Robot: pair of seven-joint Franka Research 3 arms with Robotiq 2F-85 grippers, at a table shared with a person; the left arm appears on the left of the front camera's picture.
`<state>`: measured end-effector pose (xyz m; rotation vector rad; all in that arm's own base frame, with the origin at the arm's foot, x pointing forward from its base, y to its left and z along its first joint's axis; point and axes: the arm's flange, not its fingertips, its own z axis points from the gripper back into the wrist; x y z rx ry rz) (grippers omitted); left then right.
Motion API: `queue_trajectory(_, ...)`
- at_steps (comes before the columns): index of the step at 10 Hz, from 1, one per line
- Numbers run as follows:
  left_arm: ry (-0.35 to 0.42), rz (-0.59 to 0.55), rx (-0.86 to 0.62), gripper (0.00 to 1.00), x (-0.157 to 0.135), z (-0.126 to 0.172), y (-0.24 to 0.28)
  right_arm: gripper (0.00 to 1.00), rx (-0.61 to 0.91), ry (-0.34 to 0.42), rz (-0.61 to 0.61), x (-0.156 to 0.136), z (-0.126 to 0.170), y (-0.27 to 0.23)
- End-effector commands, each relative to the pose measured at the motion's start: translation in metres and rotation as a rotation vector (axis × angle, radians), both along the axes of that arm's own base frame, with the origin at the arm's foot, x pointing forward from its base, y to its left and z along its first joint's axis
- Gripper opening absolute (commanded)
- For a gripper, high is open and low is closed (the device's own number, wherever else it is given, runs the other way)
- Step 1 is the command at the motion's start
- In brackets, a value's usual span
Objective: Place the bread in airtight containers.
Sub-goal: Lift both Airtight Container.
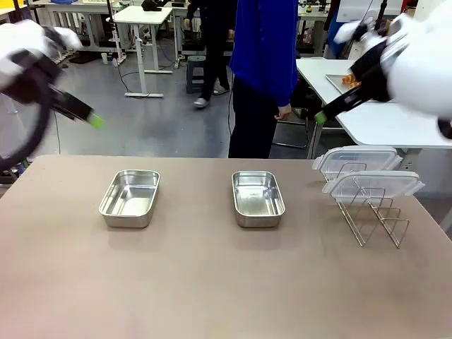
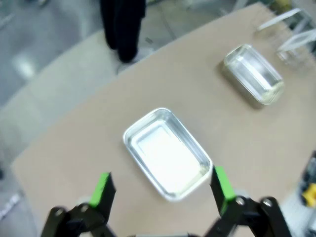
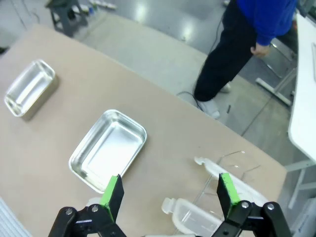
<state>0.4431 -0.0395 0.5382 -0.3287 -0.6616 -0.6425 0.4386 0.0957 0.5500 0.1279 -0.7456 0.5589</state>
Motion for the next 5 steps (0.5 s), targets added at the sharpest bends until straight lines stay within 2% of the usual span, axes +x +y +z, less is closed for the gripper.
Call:
queue_trajectory(1, -0.015, -0.138, -0.094, 1.00, -0.009, 0.008, 0.069, 1.00, 0.118, 0.004, 0.139, -0.002, 0.008, -0.066)
queue_trajectory(3, -0.119, -0.167, -0.189, 1.00, -0.037, 0.008, 0.133, 1.00, 0.243, -0.044, 0.223, -0.012, 0.001, -0.142)
queue_trajectory(5, -0.224, -0.186, -0.252, 1.00, -0.068, -0.001, 0.186, 1.00, 0.376, -0.086, 0.261, -0.029, -0.029, -0.206)
